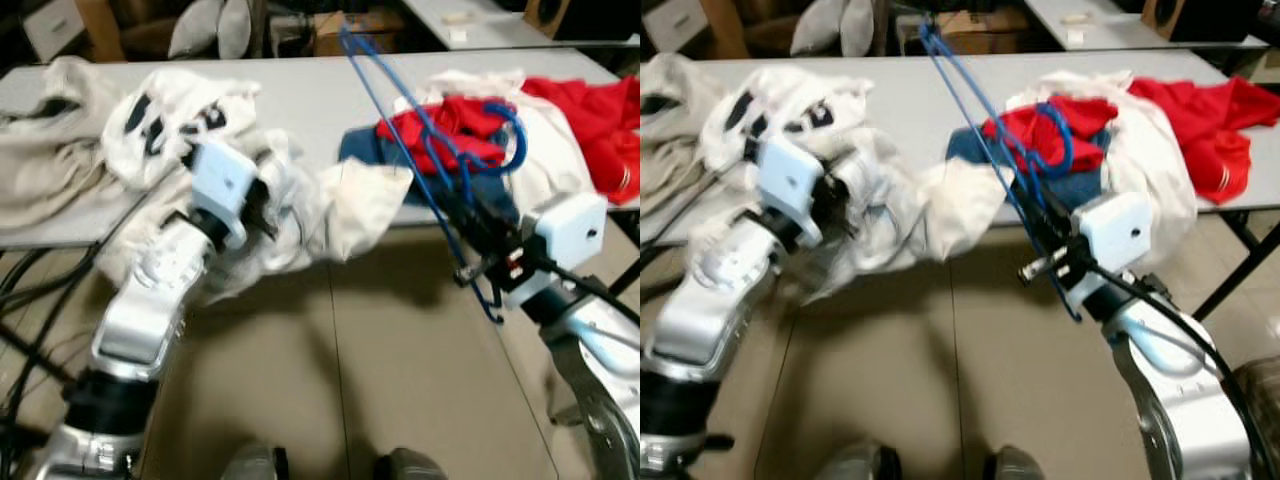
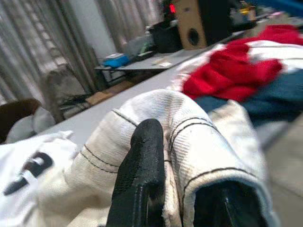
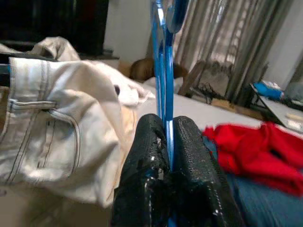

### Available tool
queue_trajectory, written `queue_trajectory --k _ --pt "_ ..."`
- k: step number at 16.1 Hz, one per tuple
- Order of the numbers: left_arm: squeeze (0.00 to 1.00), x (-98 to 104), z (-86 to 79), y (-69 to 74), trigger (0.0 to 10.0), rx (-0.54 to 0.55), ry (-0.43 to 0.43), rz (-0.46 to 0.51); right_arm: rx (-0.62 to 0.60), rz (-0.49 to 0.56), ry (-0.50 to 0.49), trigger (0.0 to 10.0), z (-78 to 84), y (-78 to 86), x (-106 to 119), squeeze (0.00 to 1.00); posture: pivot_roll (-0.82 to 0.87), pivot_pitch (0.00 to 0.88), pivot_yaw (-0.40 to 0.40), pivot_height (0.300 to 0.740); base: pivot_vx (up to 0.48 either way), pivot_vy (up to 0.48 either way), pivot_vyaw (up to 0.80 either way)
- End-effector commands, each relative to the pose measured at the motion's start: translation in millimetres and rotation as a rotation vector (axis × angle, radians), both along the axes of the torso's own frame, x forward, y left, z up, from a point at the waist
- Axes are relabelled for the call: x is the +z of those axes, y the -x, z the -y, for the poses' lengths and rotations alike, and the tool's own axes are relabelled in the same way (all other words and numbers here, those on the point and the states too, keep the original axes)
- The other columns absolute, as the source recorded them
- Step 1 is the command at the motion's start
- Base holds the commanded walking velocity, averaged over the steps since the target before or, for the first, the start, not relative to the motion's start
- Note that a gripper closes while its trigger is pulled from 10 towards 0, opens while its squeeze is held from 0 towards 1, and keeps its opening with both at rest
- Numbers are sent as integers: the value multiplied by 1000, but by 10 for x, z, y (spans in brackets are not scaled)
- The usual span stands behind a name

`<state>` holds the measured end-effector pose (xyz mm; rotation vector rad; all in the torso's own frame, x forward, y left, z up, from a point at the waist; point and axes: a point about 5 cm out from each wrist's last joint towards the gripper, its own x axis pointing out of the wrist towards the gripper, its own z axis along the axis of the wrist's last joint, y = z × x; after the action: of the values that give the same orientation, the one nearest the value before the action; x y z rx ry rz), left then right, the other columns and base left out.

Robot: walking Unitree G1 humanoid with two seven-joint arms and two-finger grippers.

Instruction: Hang hanger

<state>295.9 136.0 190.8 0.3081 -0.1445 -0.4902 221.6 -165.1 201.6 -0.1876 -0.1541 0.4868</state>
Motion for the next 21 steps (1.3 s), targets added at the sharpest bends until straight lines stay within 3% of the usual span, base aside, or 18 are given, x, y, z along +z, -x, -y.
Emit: queue_trajectory --k 1,3,4,7,10,13,14,15,17,18,21 --pt "0 46 27 35 10000 -15 1 16 18 -17 2 10000 -3 47 -10 0 -140 0 26 740 -296 0 0" --pt "0 -10 23 70 10000 -10 6 0 23 -36 9 10000 -3 72 -39 0 -139 0 22 740 -298 0 0" --pt "0 -139 40 169 10000 -19 1 -37 36 -72 23 10000 -5 133 -93 0 -139 0 11 740 -300 0 0" --pt "0 -268 91 350 10000 -23 -2 -99 45 -129 45 10000 27 259 -130 0 -147 0 -9 740 -307 0 0" --pt "0 -332 117 407 10000 -20 12 -129 35 -165 67 10000 67 314 -151 0 -167 0 -19 740 -290 0 0" --pt "0 -576 109 382 10000 42 -26 -260 22 -218 113 10000 101 404 -210 0 -188 0 -8 740 0 0 0" --pt "0 -698 91 365 10000 67 -38 -344 19 -241 129 10000 110 425 -238 0 -196 0 4 740 0 0 0" --pt "0 -778 89 315 5961 87 -51 -400 16 -261 148 10000 125 438 -274 0 -197 0 16 740 0 0 0" --pt "0 -871 81 61 0 227 27 -512 19 -310 187 10000 202 492 -360 0 -202 0 44 740 0 0 0" --pt "0 -903 80 -65 0 275 76 -560 33 -316 195 10000 215 509 -387 0 -201 0 60 740 0 0 0" --pt "0 -930 2 -316 0 368 51 -632 149 -350 178 10000 153 557 -453 0 -189 0 92 740 0 0 0"
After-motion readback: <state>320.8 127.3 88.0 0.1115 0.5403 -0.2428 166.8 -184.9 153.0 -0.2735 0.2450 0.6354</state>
